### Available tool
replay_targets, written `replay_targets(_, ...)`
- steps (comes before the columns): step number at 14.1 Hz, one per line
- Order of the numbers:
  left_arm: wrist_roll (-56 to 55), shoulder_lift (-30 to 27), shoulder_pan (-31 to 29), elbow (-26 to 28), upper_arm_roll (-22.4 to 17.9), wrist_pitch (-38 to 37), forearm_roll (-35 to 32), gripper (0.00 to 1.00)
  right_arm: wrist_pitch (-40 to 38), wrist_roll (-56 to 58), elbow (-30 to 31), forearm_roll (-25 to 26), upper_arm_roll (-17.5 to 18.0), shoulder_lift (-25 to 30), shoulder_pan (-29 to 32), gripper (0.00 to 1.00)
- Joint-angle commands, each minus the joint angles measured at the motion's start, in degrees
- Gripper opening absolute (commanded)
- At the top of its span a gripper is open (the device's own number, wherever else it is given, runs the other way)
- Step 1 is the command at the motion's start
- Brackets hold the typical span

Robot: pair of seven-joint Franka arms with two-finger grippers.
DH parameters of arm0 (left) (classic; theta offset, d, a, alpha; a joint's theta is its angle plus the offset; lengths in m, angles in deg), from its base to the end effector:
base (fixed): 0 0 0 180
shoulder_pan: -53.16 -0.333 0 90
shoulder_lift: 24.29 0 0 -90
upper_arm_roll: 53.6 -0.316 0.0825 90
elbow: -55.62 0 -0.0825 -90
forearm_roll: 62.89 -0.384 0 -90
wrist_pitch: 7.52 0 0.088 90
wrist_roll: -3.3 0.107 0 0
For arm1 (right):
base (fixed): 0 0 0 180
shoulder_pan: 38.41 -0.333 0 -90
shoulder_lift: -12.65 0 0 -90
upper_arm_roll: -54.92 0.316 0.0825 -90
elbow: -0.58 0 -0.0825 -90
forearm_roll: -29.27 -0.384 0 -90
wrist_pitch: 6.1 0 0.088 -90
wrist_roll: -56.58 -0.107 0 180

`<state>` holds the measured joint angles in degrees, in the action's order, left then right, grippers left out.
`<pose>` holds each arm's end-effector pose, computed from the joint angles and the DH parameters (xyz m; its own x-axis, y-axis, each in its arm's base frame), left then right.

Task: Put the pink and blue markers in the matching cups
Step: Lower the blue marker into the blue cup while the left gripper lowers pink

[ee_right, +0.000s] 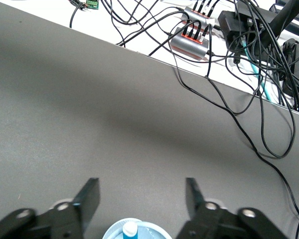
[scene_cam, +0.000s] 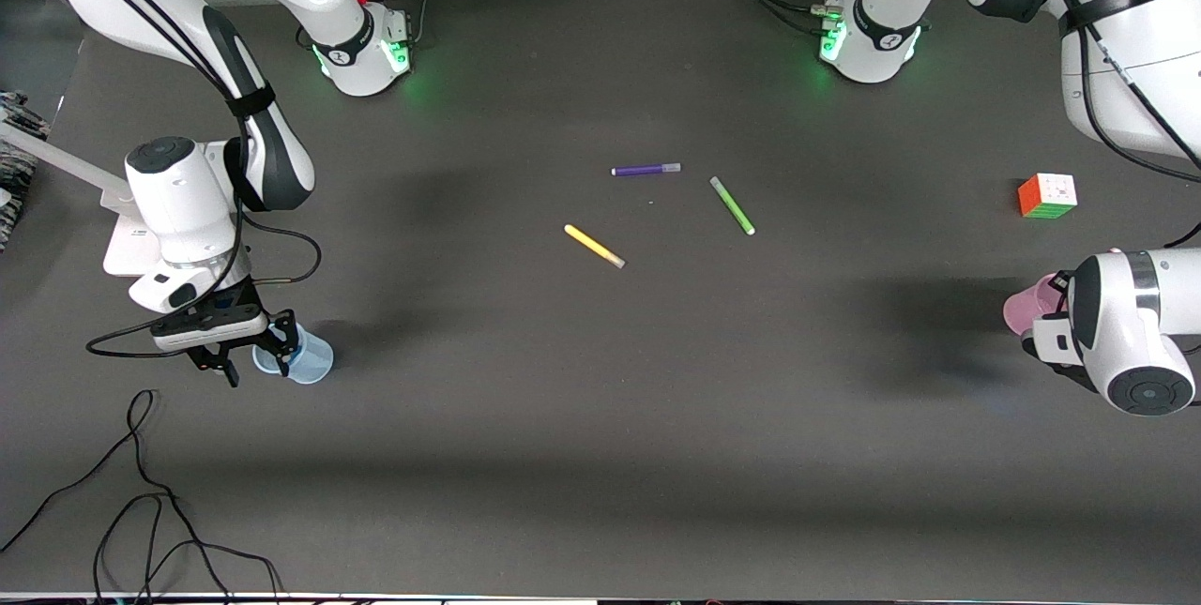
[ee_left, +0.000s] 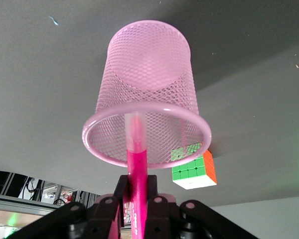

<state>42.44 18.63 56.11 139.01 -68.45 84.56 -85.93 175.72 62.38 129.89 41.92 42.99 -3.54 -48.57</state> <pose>0.6387 0.1492 0.2358 0.5655 -0.3979 -0.7224 -0.5960 -0.8026 -0.0245 0.5857 0.0054 0.3107 0.7680 0.3311 0.5483 0.2364 -0.9421 0.2377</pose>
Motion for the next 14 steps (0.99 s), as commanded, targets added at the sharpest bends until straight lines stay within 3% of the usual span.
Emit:
replay_targets(1,-0.64,0.76,0.65,-1.48,-0.45,-0.33,0.28,0.95,-6.35,0.44,-2.04,1.15,-0.38,1.59,-0.74,1.0)
replay_targets(2,-0.46,0.68,0.65,-1.48,-0.45,-0.41,0.28,1.0,-10.57,0.35,-3.36,1.06,-0.2,2.38,-0.83,1.0)
replay_targets(7,-0.28,-0.64,1.71,-3.84,-0.45,-2.16,0.46,1.0,-34.19,-2.01,-13.36,0.27,0.15,5.2,-3.28,1.0)
replay_targets(8,-0.37,-1.43,1.62,-5.07,-0.45,-4.43,2.2,1.0,-40.08,-2.2,-16.43,-1.47,0.15,5.55,-4.24,1.0)
replay_targets(11,-2.38,-7.22,3.71,-5.26,-0.53,-8.75,4.68,1.0,-57.31,-2.2,-25.05,-13.06,0.15,6.25,-4.52,1.0)
replay_targets(14,-12.47,-13.98,6.61,-4.64,-0.36,-12.7,9.14,1.0,-69.11,-2.64,-28.24,-15.81,-0.03,9.58,-4.43,1.0)
